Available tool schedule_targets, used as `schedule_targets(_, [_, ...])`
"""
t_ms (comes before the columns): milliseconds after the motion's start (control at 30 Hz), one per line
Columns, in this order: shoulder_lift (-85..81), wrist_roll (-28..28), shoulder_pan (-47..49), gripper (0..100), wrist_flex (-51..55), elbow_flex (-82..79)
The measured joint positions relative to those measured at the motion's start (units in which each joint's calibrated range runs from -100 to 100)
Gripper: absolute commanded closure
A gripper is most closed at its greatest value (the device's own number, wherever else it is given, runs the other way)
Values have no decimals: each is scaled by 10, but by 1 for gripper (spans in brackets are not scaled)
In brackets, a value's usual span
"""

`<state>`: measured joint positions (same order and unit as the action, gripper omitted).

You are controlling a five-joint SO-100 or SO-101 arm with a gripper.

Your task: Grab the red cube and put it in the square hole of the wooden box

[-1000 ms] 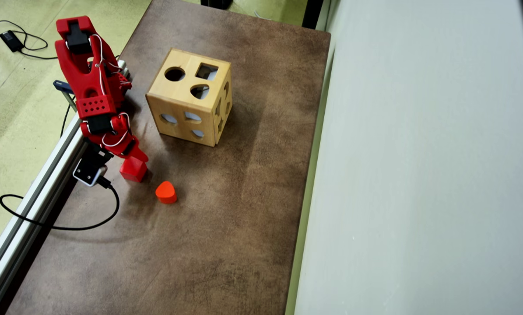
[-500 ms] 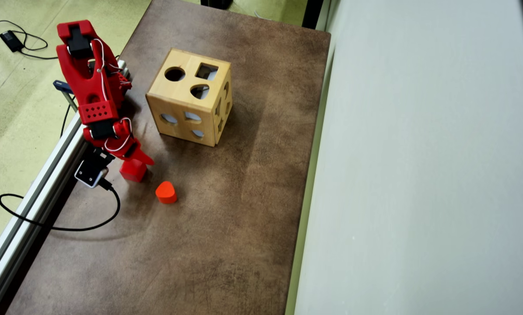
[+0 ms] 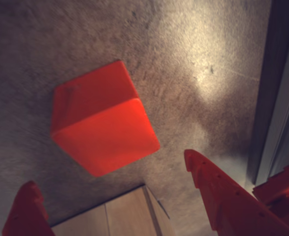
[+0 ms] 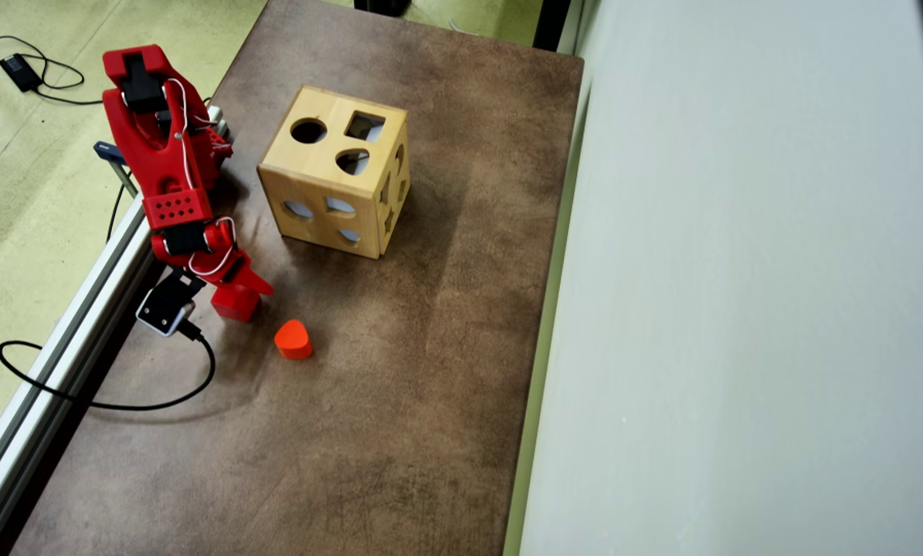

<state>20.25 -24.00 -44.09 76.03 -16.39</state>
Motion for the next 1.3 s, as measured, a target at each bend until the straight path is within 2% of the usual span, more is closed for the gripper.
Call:
schedule_targets(533, [0, 0, -1, 56, 2, 2])
schedule_targets(1033, [0, -73, -28, 56, 1, 3])
schedule_targets(1300, [0, -101, -47, 56, -63, 4])
